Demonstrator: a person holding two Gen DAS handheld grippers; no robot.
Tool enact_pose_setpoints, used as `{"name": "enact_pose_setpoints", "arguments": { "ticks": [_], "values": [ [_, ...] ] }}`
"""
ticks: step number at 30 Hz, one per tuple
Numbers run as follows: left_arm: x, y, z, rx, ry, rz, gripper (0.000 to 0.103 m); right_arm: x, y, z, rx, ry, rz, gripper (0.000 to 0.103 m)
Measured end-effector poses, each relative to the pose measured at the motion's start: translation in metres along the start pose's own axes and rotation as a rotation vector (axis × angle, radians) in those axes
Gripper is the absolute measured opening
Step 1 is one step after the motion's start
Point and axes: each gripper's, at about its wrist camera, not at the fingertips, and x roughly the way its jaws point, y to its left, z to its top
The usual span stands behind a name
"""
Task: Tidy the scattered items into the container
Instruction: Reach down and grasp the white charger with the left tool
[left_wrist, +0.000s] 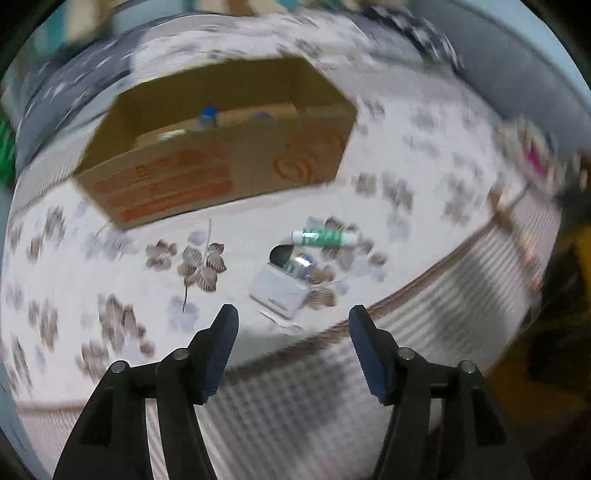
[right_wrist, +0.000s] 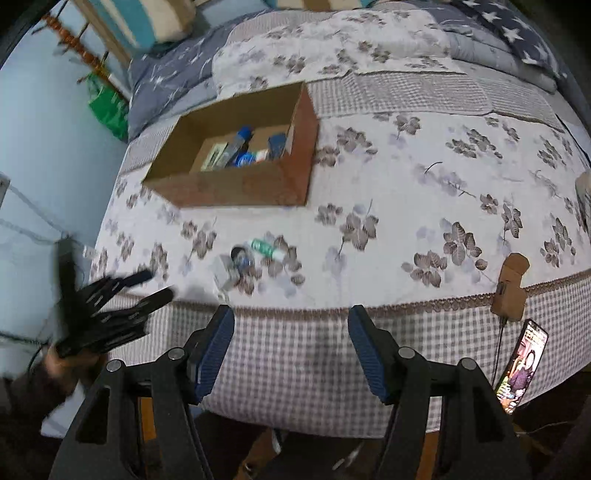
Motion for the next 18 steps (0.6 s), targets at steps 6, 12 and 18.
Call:
{"name": "enact_pose_setpoints", "arguments": {
  "ticks": [6,12,18],
  "values": [
    [0.069,-0.011,0.008,0.305,0.072,0.075,0.062,0.013,-0.011,-0.018,0.007,0.048,-0.009,0.103],
    [0.093,-0.025,0.003,0.454,0.097,0.067,0.063,0.021,-0.024,-0.039,0.067,0.095,-0.014,0.103],
    [0.093,-0.016,0.011,0.376,0.104,0.04,0.05,0.026,-0.023,-0.042,0.097,0.102,-0.019,0.103]
  ]
}}
